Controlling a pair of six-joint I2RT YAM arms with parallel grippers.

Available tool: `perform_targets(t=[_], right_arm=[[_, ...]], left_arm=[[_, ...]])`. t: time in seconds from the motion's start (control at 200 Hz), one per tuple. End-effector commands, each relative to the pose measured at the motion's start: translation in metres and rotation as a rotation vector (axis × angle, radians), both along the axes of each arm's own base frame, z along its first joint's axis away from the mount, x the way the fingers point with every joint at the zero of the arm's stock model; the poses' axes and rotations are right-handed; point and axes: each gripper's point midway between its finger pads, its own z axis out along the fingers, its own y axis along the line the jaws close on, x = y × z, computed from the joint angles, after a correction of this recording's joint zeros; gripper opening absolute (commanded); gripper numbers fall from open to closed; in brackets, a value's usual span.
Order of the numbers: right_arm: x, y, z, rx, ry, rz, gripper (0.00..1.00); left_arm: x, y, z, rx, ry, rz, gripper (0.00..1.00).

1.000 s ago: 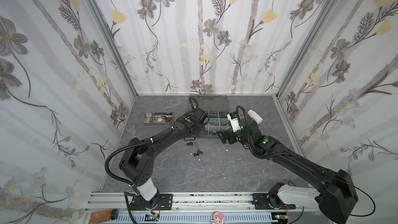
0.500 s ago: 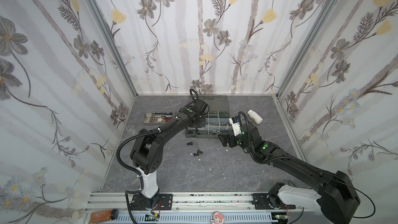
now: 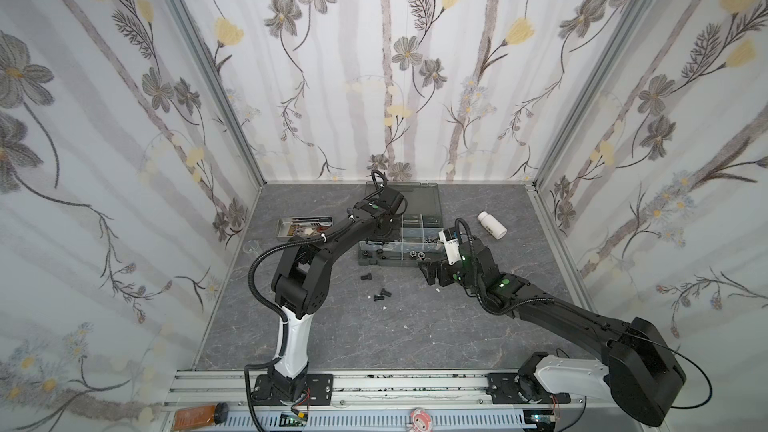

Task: Sort the screws and nuts into containers
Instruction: Place the screw into the container.

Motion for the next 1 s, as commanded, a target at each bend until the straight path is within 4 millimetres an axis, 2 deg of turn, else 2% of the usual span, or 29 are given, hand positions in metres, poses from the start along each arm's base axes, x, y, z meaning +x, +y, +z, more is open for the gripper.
perform_targets(t=[0.0, 0.215, 0.465, 0.585, 0.734, 0.799, 0.999], right_arm=[[0.004, 0.005, 0.006, 0.024, -0.026, 0.008, 1.0], [0.005, 0.005, 0.003, 0.021, -0.027, 0.01, 1.0], [0.005, 0.003, 0.0, 0.023, -0.029, 0.007, 1.0], [0.005, 0.003, 0.0, 0.025, -0.028, 0.009, 1.0], [0.005, 0.002, -0.001, 0.025, -0.027, 0.008, 1.0], [0.005, 0.001, -0.001, 0.024, -0.028, 0.006, 1.0], [0.005, 0.001, 0.0, 0.017, -0.025, 0.012, 1.0]], left_arm=[[0.006, -0.003, -0.003, -0.01, 0.005, 0.001, 0.04], [0.016, -0.007, -0.013, -0.017, 0.026, 0.005, 0.04], [0.019, -0.008, -0.022, -0.009, 0.044, 0.007, 0.05], [0.019, -0.007, -0.028, -0.006, 0.056, 0.012, 0.17], [0.02, -0.006, -0.027, -0.006, 0.05, 0.014, 0.44], [0.021, -0.006, -0.023, -0.008, 0.043, 0.015, 0.53], [0.022, -0.004, -0.006, -0.015, 0.008, 0.019, 0.59]])
